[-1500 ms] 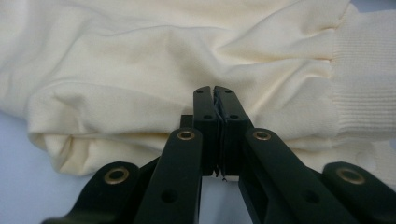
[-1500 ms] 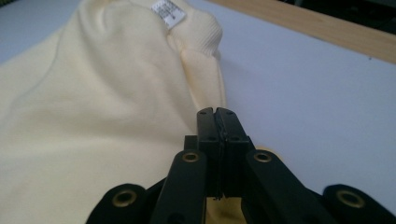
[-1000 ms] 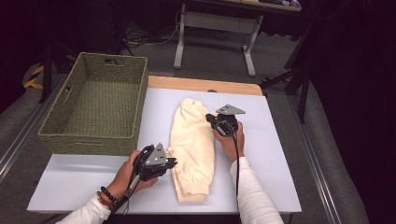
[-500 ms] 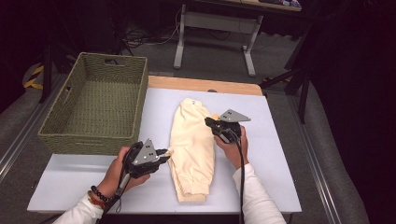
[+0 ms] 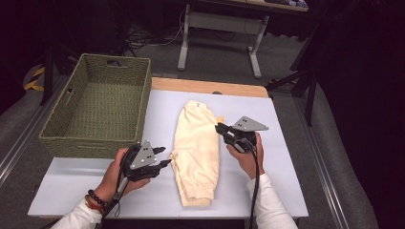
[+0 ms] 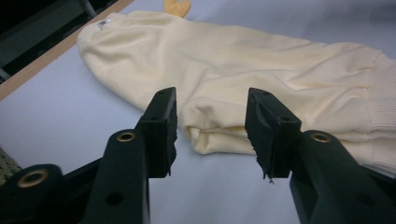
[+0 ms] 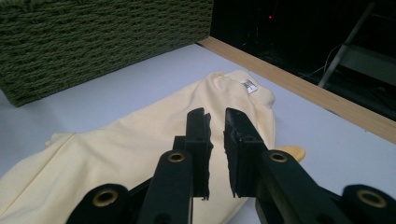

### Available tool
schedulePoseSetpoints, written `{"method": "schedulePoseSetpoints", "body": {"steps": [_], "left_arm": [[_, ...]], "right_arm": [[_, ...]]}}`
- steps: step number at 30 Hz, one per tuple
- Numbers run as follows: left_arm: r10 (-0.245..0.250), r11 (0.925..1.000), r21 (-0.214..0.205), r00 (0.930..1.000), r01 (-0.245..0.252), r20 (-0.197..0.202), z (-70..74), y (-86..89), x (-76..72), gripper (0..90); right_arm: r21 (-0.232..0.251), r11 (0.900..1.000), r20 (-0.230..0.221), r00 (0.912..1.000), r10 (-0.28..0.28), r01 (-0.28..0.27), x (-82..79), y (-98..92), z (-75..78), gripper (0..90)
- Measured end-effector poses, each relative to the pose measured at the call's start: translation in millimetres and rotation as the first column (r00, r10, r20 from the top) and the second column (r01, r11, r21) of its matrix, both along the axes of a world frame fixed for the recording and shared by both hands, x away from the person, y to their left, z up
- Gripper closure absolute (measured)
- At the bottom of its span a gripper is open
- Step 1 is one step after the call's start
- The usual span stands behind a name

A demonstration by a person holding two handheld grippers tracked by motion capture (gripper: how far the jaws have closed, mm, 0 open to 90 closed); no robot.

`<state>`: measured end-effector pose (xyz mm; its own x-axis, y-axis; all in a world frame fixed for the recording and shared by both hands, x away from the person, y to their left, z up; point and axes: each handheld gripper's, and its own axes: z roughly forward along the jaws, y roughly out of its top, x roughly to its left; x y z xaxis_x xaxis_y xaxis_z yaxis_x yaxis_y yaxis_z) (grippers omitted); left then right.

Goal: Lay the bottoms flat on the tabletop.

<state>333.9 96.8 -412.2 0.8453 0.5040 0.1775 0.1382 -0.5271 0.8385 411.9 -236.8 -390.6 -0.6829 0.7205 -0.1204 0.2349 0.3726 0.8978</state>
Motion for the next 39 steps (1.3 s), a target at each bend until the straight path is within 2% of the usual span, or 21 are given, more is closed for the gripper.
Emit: {"method": "schedulePoseSetpoints", "body": {"steps": [4,9,14,15,17,18,20,26,29,31,34,37,39], "left_arm": [[-0.006,1.0000,0.004,0.9999,0.006,0.009,-1.1,1.9,-0.1,49.8],[0.003,1.0000,0.000,0.9997,-0.003,0.023,0.1,4.1,-0.6,45.6],[0.002,1.0000,0.002,0.9996,-0.002,0.028,0.8,6.5,-1.0,42.8],[0.001,1.0000,0.000,0.9995,-0.001,0.032,1.0,7.0,-1.2,41.8],[0.003,1.0000,0.002,0.9992,-0.003,0.041,2.0,8.0,-2.0,41.3],[0.004,1.0000,0.001,0.9990,-0.004,0.043,2.4,8.5,-2.1,40.3],[0.007,1.0000,-0.001,0.9988,-0.007,0.049,3.9,9.8,-2.3,37.9],[0.017,0.9998,-0.011,0.9979,-0.016,0.062,6.7,15.5,-3.7,32.2],[0.020,0.9995,-0.024,0.9980,-0.018,0.061,7.0,18.6,-4.5,28.9],[0.034,0.9994,-0.010,0.9969,-0.034,0.071,7.8,20.1,-5.5,27.7],[0.044,0.9990,-0.012,0.9953,-0.043,0.086,10.0,24.1,-8.1,25.0],[0.057,0.9978,-0.039,0.9947,-0.054,0.086,10.7,29.9,-9.8,22.3],[0.063,0.9976,-0.036,0.9942,-0.060,0.087,10.6,32.0,-10.9,21.7]], "right_arm": [[-0.001,0.9998,0.009,0.9998,0.019,-0.019,-9.2,-0.2,3.0,75.1],[-0.010,0.9995,0.026,0.9992,0.031,-0.031,-19.1,1.6,4.1,63.1],[-0.011,0.9996,0.049,0.9984,0.027,-0.026,-27.2,2.3,5.9,53.2],[-0.016,0.9996,0.078,0.9966,0.026,-0.025,-32.2,2.6,6.9,51.5],[-0.018,0.9995,0.086,0.9959,0.027,-0.025,-34.6,2.8,7.6,49.8],[-0.022,0.9995,0.095,0.9952,0.027,-0.025,-37.1,3.0,8.4,46.0],[-0.022,0.9994,0.094,0.9951,0.030,-0.028,-40.0,3.1,8.8,38.6],[-0.045,0.9989,0.109,0.9939,0.021,-0.016,-49.4,1.5,6.2,27.6],[-0.041,0.9991,0.121,0.9926,0.010,-0.005,-54.0,-0.8,5.7,24.0],[-0.032,0.9994,0.122,0.9924,0.014,-0.010,-57.7,-2.8,5.5,23.2],[-0.034,0.9994,0.129,0.9916,0.005,0.000,-62.9,-5.2,4.9,20.6],[-0.032,0.9995,0.133,0.9911,0.003,0.001,-68.2,-8.4,3.3,20.1],[-0.035,0.9993,0.141,0.9900,-0.009,0.014,-71.0,-10.1,2.8,20.2]]}}
